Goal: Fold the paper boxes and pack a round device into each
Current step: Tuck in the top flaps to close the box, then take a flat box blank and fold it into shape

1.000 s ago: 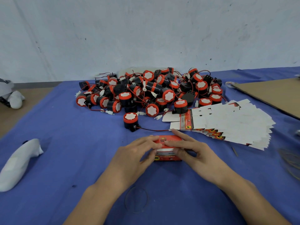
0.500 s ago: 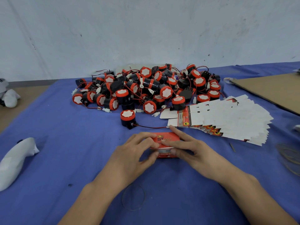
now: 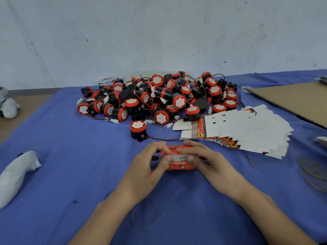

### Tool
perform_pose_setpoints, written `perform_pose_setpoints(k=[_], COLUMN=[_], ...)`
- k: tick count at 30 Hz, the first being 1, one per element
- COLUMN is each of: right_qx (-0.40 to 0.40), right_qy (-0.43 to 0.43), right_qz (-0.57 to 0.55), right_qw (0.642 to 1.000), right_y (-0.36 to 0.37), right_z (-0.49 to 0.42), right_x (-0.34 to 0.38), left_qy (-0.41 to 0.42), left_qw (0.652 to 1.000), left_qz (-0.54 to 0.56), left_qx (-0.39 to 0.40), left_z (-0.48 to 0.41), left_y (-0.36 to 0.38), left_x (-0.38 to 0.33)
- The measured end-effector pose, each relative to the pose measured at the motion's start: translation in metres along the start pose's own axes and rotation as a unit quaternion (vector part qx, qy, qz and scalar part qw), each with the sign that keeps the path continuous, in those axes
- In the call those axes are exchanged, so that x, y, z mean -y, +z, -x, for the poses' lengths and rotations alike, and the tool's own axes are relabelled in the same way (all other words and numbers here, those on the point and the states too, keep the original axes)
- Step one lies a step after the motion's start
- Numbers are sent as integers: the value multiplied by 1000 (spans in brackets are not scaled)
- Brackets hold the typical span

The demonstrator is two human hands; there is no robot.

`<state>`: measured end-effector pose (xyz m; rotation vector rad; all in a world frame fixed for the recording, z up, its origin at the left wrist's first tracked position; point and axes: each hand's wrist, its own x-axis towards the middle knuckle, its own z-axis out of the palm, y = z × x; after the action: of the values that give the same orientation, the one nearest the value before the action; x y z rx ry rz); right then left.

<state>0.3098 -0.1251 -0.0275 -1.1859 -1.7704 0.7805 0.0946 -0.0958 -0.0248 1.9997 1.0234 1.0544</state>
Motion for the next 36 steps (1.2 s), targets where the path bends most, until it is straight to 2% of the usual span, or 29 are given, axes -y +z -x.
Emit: perform_pose_setpoints(k=[2,5,9,17,23,28,30,33,36], right_qx=[-44,-111,-118,-214,-281,-340,-369,-433,-457], right_qy=[2,8,-6,-6,13,47,50,80,122], right_qz=[-76,-181,-264,-272,-273,-209,-172,-181,-139], right_qw=[996,977,957,938,920,916,912,879,870], right_y=[6,23,50,57,43,10,-3,-19,-24], right_z=[-3,-11,-22,-38,-27,28,61,107,149], right_x=[11,30,49,63,61,54,53,60,63], left_qy=[-14,-12,-3,-54,-48,-79,-114,-164,-164], left_qw=[995,982,950,938,946,949,935,899,872], left_qz=[94,159,192,195,207,282,323,396,457], left_qx=[-37,-104,-245,-280,-247,-115,-88,-91,-69], left_z=[-2,-5,-18,-36,-24,15,29,30,17], left_y=[4,17,27,25,49,89,104,118,131], left_x=[-11,-28,-43,-54,-69,-81,-91,-123,-182])
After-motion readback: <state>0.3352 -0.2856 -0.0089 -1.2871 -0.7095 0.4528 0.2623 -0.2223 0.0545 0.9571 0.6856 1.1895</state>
